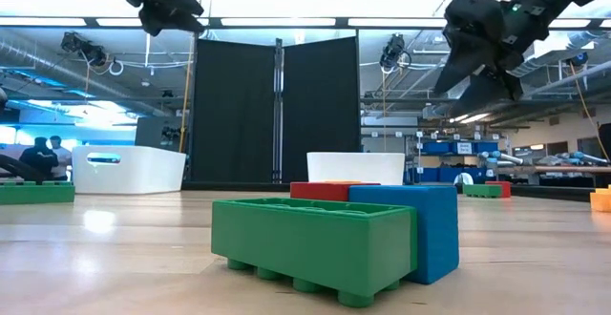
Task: Sort blocks by size
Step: Put the yellow block into the top left white bin
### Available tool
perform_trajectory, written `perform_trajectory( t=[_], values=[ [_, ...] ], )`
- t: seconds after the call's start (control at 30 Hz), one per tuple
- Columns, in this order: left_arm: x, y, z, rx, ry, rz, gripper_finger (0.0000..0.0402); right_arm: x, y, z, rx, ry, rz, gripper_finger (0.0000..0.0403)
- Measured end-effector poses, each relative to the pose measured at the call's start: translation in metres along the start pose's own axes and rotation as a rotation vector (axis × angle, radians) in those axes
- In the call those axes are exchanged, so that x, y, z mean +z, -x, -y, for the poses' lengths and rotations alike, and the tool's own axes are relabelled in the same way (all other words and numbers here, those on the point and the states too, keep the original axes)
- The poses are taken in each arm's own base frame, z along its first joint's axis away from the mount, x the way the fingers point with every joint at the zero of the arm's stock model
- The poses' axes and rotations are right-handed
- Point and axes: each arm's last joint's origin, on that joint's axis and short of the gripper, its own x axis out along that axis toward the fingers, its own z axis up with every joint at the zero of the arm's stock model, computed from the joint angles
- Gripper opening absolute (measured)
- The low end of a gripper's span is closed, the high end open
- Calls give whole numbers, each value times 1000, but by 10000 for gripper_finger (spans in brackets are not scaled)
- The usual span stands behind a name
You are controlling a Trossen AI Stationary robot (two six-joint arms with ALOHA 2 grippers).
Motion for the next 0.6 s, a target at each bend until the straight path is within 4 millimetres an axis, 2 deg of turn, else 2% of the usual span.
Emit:
perform_trajectory(
  t=[0.17,0.4,0.6],
  values=[
    [-5,0,-3,66,8,-45,246,3,0,-3,35,-9,35,301],
    [-16,2,-6,132,33,-146,324,5,0,-5,53,-8,54,304],
    [-12,1,-5,122,94,-107,357,7,0,-6,65,-14,68,300]
  ],
)
